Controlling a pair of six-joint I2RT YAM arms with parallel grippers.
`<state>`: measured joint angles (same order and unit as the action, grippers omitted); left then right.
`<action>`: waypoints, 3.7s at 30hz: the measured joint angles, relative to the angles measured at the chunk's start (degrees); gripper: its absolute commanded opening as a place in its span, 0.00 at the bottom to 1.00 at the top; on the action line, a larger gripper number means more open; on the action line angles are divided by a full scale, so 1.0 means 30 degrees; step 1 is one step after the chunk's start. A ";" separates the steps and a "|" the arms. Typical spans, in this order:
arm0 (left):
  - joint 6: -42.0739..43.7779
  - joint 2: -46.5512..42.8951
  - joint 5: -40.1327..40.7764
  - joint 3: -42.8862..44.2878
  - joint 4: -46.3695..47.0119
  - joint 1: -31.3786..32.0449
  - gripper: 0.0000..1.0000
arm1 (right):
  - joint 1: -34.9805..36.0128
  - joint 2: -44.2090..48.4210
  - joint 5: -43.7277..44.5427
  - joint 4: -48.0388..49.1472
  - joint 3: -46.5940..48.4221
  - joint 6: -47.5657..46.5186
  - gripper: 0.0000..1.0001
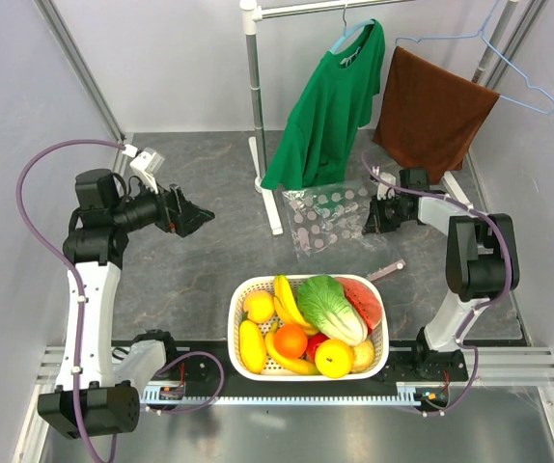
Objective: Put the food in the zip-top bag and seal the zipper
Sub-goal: Adjust the zipper food storage bag at the center of the board, then pick up the zipper food storage bag at the center of the board.
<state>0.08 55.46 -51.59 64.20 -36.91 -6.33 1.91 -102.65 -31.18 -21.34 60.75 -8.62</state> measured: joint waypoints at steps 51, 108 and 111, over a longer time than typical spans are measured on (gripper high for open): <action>-0.0772 -0.0867 0.0189 -0.2885 0.2914 0.0029 1.00 | -0.7016 0.6747 0.1421 0.2703 -0.3796 0.9384 0.92; -0.1413 -0.0896 0.0954 -0.1158 0.1756 0.0029 0.97 | 0.2157 0.2419 0.3402 -0.3563 0.2754 -0.4029 0.00; -0.3490 -0.1195 0.1588 -0.0852 0.2004 0.0029 1.00 | 0.0670 0.4138 0.2142 -0.4029 0.4073 -0.2535 0.00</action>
<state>-10.39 51.88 -46.83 61.65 -30.89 -6.24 3.92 -90.24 -24.75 -33.43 72.97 -16.23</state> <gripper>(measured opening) 0.979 0.007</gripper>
